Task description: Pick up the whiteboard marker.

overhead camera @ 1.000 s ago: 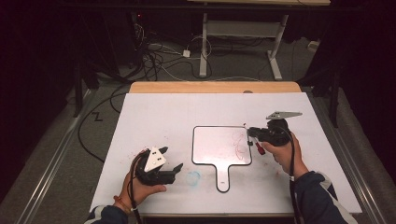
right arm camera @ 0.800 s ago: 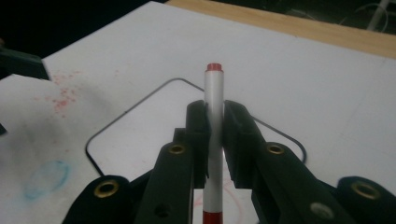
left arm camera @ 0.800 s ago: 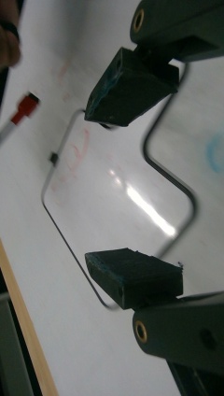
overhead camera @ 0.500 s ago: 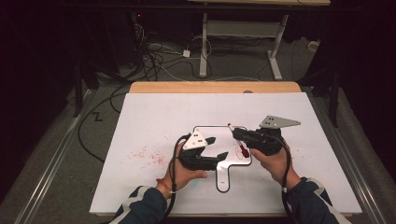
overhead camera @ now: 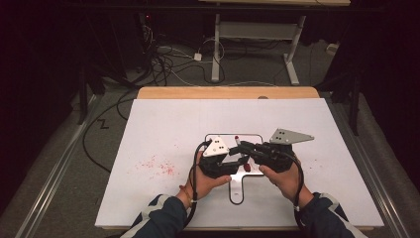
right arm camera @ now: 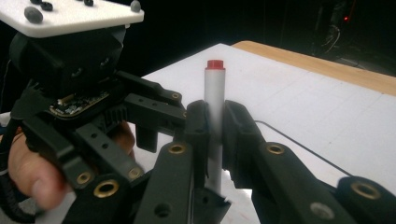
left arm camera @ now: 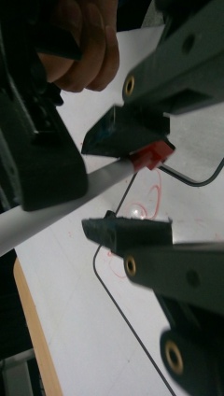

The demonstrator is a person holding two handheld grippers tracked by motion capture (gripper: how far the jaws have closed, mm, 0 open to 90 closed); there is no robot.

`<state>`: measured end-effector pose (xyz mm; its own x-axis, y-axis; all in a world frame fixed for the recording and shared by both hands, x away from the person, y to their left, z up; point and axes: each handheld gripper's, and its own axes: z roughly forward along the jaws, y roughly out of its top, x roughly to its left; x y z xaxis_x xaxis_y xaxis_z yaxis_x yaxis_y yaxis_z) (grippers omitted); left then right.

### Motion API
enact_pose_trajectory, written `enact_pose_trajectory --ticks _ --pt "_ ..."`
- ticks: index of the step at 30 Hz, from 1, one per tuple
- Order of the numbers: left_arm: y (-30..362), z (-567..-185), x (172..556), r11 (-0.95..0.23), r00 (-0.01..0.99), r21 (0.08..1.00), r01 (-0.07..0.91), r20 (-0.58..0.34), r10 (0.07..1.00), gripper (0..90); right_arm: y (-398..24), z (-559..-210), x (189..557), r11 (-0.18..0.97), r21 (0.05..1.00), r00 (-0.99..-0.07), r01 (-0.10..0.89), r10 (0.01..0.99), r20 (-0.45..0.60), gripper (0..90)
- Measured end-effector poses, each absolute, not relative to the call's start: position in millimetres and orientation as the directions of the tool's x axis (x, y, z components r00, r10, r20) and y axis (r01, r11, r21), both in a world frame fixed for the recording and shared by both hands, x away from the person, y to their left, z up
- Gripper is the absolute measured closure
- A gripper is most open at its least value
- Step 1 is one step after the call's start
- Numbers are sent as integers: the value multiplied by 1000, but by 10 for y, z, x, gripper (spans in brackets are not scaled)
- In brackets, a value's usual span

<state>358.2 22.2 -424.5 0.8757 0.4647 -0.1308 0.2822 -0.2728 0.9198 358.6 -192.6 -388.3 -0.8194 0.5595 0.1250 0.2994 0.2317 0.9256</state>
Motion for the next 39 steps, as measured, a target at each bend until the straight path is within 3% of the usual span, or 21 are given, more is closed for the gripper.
enact_pose_trajectory --ticks 1,8,9,12,17,21,26,39 --pt "224 -4243 3581 -282 878 919 276 -121 463 651 -1914 -3884 3575 238 926 -821 291 559 114 815" --pt "280 -4250 3600 -315 863 911 266 -80 498 783 -1902 -3885 3552 254 928 -827 272 555 90 801" --pt "288 -4253 3606 -316 861 910 268 -80 502 784 -1917 -3873 3540 254 931 -822 262 564 77 745" --pt "301 -4267 3617 -330 857 906 267 -66 511 784 -1950 -3859 3528 252 936 -828 244 557 66 737" --pt "337 -4296 3644 -336 855 902 272 -66 515 785 -2092 -3814 3424 261 946 -817 195 577 9 543" --pt "369 -4311 3666 -330 852 901 281 -76 518 785 -2274 -3857 3326 305 940 -792 154 607 -68 450" --pt "382 -4322 3701 -325 852 902 285 -83 516 784 -2530 -4001 3230 374 917 -752 142 643 -145 393" --pt "169 -4299 3924 -324 858 912 253 -57 511 785 -2941 -4304 3171 400 880 -667 257 732 -139 327"
